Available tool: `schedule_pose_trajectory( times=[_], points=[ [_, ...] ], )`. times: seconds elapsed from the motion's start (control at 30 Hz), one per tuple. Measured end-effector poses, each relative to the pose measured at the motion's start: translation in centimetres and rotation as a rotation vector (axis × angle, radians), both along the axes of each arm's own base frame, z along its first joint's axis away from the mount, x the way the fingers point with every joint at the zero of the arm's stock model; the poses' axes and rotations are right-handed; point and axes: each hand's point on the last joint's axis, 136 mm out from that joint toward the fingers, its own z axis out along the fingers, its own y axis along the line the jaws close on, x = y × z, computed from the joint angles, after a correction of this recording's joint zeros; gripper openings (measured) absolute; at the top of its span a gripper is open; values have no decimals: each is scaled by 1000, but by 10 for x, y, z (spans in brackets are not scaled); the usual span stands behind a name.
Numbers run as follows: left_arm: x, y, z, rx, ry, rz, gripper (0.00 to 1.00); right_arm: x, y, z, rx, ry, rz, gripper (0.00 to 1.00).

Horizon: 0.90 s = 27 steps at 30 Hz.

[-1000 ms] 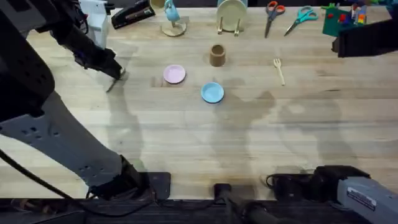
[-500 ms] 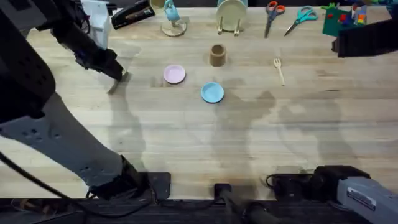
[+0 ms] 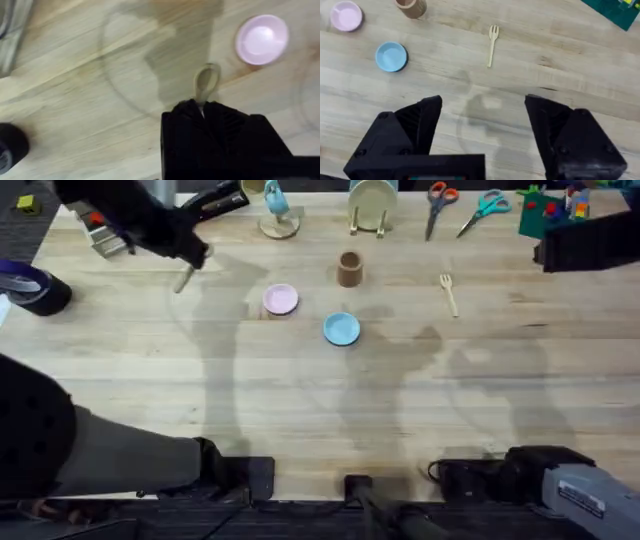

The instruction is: Pick up a utensil and set it on the pink plate, then put the other utensil in the container.

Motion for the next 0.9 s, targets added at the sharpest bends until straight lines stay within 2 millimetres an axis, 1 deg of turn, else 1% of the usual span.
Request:
schedule_pose_trajectory(
  times=[0.2,0.3,0.4,0.47,0.6,0.9],
  points=[
    [-9,-48,-3,-21,52,-83,42,0,0,0,0,0,0,996],
    [-11,-71,-3,-28,57,-121,42,0,0,0,0,0,0,995],
    [-13,-92,-3,-39,62,-148,42,0,0,0,0,0,0,995],
    [-15,-101,-3,-45,65,-154,42,0,0,0,0,0,0,996],
    [-17,-114,-3,-63,74,-130,42,0,0,0,0,0,0,995],
    [-15,-121,-1,-122,78,-44,42,0,0,0,0,0,0,996]
  ],
)
